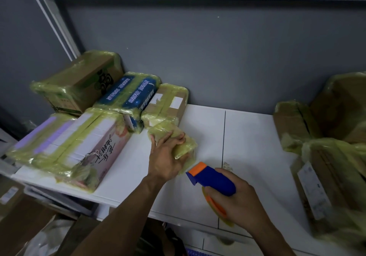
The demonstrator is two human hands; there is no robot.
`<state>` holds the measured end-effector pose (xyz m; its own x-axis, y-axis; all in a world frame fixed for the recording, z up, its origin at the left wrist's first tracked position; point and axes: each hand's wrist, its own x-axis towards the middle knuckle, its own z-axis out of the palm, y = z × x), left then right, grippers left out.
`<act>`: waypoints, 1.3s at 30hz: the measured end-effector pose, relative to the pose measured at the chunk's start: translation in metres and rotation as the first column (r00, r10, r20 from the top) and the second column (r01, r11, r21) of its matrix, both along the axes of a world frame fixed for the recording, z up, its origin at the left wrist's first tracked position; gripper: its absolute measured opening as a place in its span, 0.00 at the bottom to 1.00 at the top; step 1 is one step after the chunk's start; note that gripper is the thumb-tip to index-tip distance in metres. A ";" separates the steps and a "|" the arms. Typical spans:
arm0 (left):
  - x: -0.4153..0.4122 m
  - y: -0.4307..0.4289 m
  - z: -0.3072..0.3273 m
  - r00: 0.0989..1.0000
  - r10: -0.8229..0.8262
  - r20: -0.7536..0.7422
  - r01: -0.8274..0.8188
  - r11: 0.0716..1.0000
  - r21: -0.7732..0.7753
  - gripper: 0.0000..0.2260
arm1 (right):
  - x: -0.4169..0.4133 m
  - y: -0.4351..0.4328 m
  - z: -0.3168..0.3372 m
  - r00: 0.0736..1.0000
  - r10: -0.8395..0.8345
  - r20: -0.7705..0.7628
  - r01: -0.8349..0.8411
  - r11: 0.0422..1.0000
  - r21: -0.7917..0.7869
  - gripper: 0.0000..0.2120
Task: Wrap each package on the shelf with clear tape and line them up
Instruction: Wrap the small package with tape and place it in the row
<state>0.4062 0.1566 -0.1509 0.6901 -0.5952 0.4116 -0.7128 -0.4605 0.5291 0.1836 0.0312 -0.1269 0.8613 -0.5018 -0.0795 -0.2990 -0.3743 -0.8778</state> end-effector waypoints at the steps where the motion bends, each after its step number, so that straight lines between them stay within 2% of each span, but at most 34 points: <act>1: -0.001 -0.001 0.001 1.000 0.004 0.004 -0.004 1.000 0.015 0.21 | 0.005 0.001 0.001 1.000 -0.003 -0.010 0.003 1.000 -0.006 0.17; 6: 0.000 0.003 0.003 1.000 -0.013 0.015 0.012 0.997 0.072 0.23 | 0.026 0.005 0.001 0.999 -0.031 -0.043 0.026 0.994 -0.105 0.15; 9: 0.003 0.010 0.000 0.998 -0.063 0.000 0.063 0.993 0.098 0.29 | 0.033 0.006 -0.001 0.997 -0.058 -0.047 0.052 0.992 -0.116 0.14; 18: 0.000 0.004 -0.008 0.999 -0.018 0.048 0.015 0.998 0.066 0.26 | 0.051 0.005 0.001 0.996 -0.054 -0.075 0.049 0.997 -0.067 0.08; 23: -0.001 0.004 -0.005 0.999 -0.006 0.037 0.003 0.997 0.073 0.26 | 0.053 0.007 0.000 0.994 -0.051 -0.097 0.046 0.997 -0.057 0.10; 28: 0.000 0.005 -0.006 0.999 -0.002 0.042 -0.002 0.995 0.104 0.26 | 0.059 0.014 0.006 0.987 -0.080 -0.138 0.060 0.987 -0.148 0.20; 32: -0.001 0.005 -0.004 1.000 0.007 0.029 -0.010 0.993 0.115 0.26 | 0.062 0.016 0.011 0.983 -0.073 -0.170 0.034 0.975 -0.220 0.16; 39: -0.001 0.005 -0.004 0.999 0.031 0.022 -0.034 0.991 0.130 0.26 | 0.064 0.020 0.012 0.974 -0.065 -0.217 -0.011 0.943 -0.333 0.19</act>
